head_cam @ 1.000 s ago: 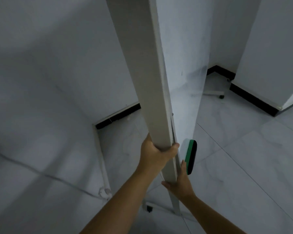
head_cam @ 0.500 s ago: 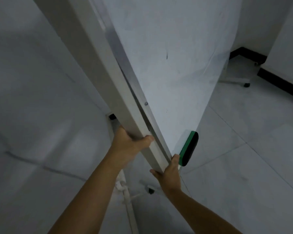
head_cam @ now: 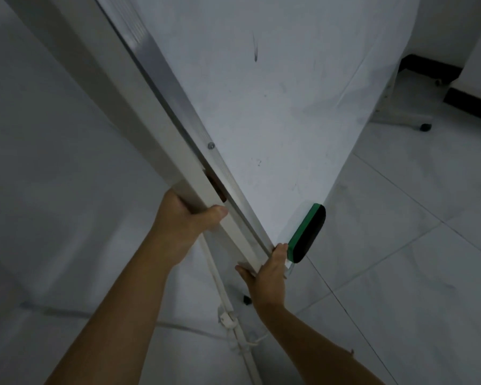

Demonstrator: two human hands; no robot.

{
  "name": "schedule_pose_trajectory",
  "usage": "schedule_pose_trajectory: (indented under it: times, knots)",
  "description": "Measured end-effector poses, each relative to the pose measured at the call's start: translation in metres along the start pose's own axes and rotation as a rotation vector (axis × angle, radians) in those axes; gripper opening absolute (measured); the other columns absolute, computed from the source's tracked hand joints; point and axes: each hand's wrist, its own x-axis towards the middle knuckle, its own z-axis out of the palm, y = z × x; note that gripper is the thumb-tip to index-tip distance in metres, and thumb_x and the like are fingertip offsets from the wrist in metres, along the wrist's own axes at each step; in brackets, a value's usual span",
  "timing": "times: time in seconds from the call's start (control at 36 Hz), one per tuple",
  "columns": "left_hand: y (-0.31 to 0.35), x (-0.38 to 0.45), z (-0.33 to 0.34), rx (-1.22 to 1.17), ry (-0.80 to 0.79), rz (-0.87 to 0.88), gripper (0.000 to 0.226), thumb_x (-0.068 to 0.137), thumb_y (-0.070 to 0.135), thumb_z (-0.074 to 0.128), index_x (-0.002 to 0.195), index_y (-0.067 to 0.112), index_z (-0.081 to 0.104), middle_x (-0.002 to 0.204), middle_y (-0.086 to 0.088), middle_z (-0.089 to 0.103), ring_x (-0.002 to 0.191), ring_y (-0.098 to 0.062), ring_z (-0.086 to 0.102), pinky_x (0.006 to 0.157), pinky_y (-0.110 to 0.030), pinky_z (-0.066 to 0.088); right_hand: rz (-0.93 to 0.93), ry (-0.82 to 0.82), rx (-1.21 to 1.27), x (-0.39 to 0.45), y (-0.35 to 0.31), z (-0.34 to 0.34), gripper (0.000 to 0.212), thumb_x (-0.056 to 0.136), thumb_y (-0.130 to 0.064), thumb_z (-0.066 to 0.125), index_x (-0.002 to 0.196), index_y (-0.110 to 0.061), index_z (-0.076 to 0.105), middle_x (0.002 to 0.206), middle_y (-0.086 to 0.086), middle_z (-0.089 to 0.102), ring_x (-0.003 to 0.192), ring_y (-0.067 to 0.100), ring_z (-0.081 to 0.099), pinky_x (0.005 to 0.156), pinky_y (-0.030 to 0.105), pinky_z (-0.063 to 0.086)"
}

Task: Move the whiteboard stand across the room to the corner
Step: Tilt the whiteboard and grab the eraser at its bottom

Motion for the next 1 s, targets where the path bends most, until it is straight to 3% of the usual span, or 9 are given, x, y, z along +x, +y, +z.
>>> schedule_pose_trajectory:
  times: [0.14, 0.31, 0.42, 0.53, 0.58, 0.64, 0.72, 0.89, 1.0]
  knots:
    - [-0.016, -0.002, -0.008, -0.048, -0.017, 0.028, 0.026, 0.044, 0.015, 0.07, 0.063, 0.034, 0.069, 0.061, 0.019, 0.07, 0.065, 0.002, 0.064, 0.057, -0.014, 0.051, -0.065, 0.011, -0.053, -0.003, 0.016, 0.01, 0.103, 0.074, -0.029, 0.071, 0.137, -0.007, -0.007, 0.151, 0.021, 0.008, 0.137, 0.031, 0.022, 0.106, 0.029, 0.023]
    - [-0.054, -0.015, 0.012, -0.128, 0.104, -0.042, 0.023, 0.054, 0.005, 0.065, 0.064, 0.025, 0.067, 0.059, 0.018, 0.07, 0.064, 0.001, 0.064, 0.057, -0.013, 0.052, -0.242, 0.088, -0.079, 0.002, 0.051, 0.018, 0.114, 0.076, -0.021, 0.07, 0.125, -0.051, -0.029, 0.147, 0.014, 0.0, 0.137, 0.031, 0.013, 0.109, 0.039, 0.021]
    - [-0.073, -0.028, 0.02, -0.165, 0.227, -0.025, 0.044, 0.066, -0.012, 0.066, 0.079, 0.029, 0.054, 0.068, 0.016, 0.07, 0.069, 0.004, 0.064, 0.06, -0.008, 0.049, -0.293, 0.121, -0.078, 0.007, 0.057, 0.03, 0.107, 0.076, -0.036, 0.063, 0.131, -0.037, -0.03, 0.148, 0.02, 0.005, 0.135, 0.026, 0.008, 0.114, 0.022, 0.005]
    - [-0.082, -0.028, 0.02, -0.145, 0.243, 0.039, 0.041, 0.06, 0.003, 0.067, 0.081, 0.036, 0.053, 0.083, 0.014, 0.069, 0.083, 0.001, 0.065, 0.069, -0.009, 0.049, -0.279, 0.163, -0.097, 0.015, 0.065, 0.043, 0.095, 0.077, -0.047, 0.046, 0.131, -0.034, -0.03, 0.15, 0.018, 0.002, 0.134, 0.025, 0.006, 0.107, 0.012, -0.015]
    - [-0.086, -0.02, 0.013, -0.121, 0.237, 0.045, 0.041, 0.054, 0.013, 0.07, 0.081, 0.037, 0.052, 0.091, 0.011, 0.065, 0.086, 0.001, 0.065, 0.071, -0.01, 0.049, -0.273, 0.172, -0.12, 0.019, 0.063, 0.049, 0.097, 0.077, -0.046, 0.048, 0.132, -0.032, -0.03, 0.144, 0.022, 0.006, 0.133, 0.027, 0.007, 0.112, 0.016, -0.005]
    - [-0.091, -0.011, 0.001, -0.103, 0.253, 0.043, 0.04, 0.051, 0.02, 0.07, 0.082, 0.039, 0.052, 0.094, 0.009, 0.063, 0.087, 0.0, 0.064, 0.072, -0.01, 0.048, -0.281, 0.178, -0.141, 0.025, 0.058, 0.062, 0.103, 0.076, -0.039, 0.059, 0.136, -0.027, -0.024, 0.142, 0.027, 0.014, 0.131, 0.03, 0.011, 0.113, 0.037, 0.019]
    - [-0.096, -0.001, -0.014, -0.097, 0.312, 0.051, 0.042, 0.061, 0.01, 0.065, 0.088, 0.037, 0.049, 0.101, 0.007, 0.061, 0.091, 0.0, 0.063, 0.074, -0.01, 0.048, -0.234, 0.132, -0.121, 0.03, 0.045, 0.08, 0.102, 0.074, -0.024, 0.072, 0.137, -0.024, -0.008, 0.143, 0.02, 0.005, 0.135, 0.028, 0.007, 0.105, 0.06, 0.025]
    - [-0.118, 0.009, -0.019, -0.113, 0.547, 0.061, 0.056, 0.068, -0.004, 0.068, 0.105, 0.029, 0.043, 0.101, 0.009, 0.057, 0.087, 0.007, 0.061, 0.07, -0.007, 0.049, -0.351, -0.09, -0.22, 0.039, 0.039, 0.101, 0.119, 0.084, -0.015, 0.06, 0.11, -0.039, -0.053, 0.125, -0.018, -0.058, 0.133, 0.026, -0.017, 0.112, 0.049, 0.003]
    - [-0.154, 0.004, -0.01, -0.061, 0.632, -0.09, 0.066, 0.069, 0.001, 0.069, 0.124, 0.017, 0.036, 0.114, 0.0, 0.055, 0.096, -0.004, 0.057, 0.064, -0.002, 0.047, -0.475, -0.164, -0.282, 0.043, 0.052, 0.092, 0.115, 0.081, -0.027, 0.062, 0.122, -0.026, -0.046, 0.14, -0.004, -0.044, 0.134, 0.034, 0.0, 0.109, 0.049, 0.022]
